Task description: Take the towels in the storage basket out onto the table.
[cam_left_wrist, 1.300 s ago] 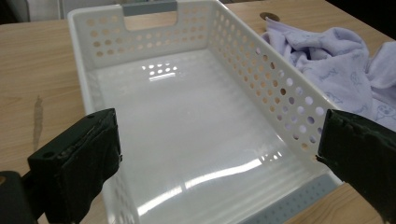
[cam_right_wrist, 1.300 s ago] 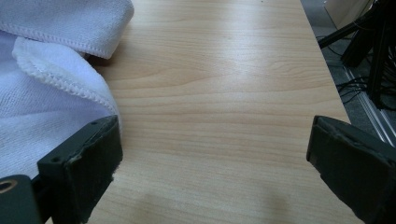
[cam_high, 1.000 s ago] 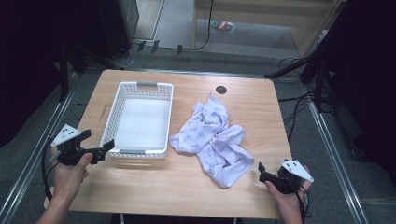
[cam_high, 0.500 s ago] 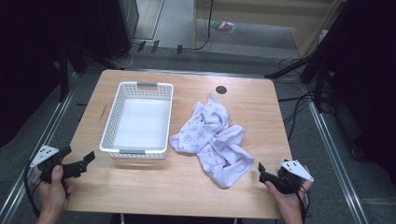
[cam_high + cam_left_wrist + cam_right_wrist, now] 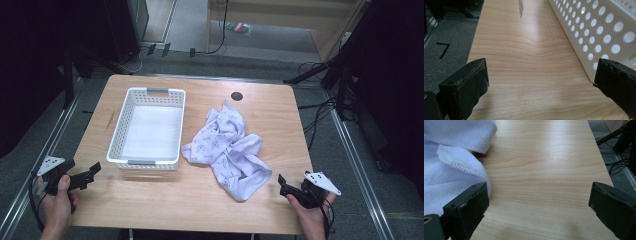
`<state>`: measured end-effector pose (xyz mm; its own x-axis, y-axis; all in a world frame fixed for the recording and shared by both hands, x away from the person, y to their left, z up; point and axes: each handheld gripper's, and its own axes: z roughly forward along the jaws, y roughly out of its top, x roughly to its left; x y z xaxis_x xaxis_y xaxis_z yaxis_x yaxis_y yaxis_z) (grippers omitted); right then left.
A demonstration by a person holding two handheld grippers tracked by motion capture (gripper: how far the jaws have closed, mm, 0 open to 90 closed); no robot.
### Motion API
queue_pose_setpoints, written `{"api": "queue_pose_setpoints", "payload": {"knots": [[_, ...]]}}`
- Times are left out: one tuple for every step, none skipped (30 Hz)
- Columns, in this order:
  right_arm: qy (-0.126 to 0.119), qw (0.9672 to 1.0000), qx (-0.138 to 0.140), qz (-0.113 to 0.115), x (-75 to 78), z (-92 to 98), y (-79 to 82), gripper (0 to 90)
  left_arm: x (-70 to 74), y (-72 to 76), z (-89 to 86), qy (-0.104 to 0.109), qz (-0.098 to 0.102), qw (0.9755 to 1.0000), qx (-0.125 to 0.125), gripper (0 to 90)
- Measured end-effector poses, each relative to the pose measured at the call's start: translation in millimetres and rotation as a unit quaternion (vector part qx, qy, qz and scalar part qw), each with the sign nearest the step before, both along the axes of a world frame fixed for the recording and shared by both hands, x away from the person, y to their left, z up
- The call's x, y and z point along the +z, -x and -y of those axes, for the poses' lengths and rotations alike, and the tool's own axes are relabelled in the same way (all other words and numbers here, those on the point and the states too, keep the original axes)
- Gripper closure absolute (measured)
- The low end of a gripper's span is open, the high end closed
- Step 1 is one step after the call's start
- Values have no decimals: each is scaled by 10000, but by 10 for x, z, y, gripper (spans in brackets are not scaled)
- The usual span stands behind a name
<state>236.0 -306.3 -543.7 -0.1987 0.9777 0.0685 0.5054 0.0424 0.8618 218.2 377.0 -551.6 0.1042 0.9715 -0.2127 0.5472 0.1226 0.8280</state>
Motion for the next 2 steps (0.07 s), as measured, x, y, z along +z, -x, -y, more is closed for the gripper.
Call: {"api": "queue_pose_setpoints", "payload": {"knots": [[-17, 10000, 12, -7, 1, 5, -1, 39, -4, -4, 12, -41, 5, 10000, 19, 0], [-44, 10000, 19, -12, 1, 10, -2, 46, -3, -7, 20, -72, -24, 10000, 3, 0]]}}
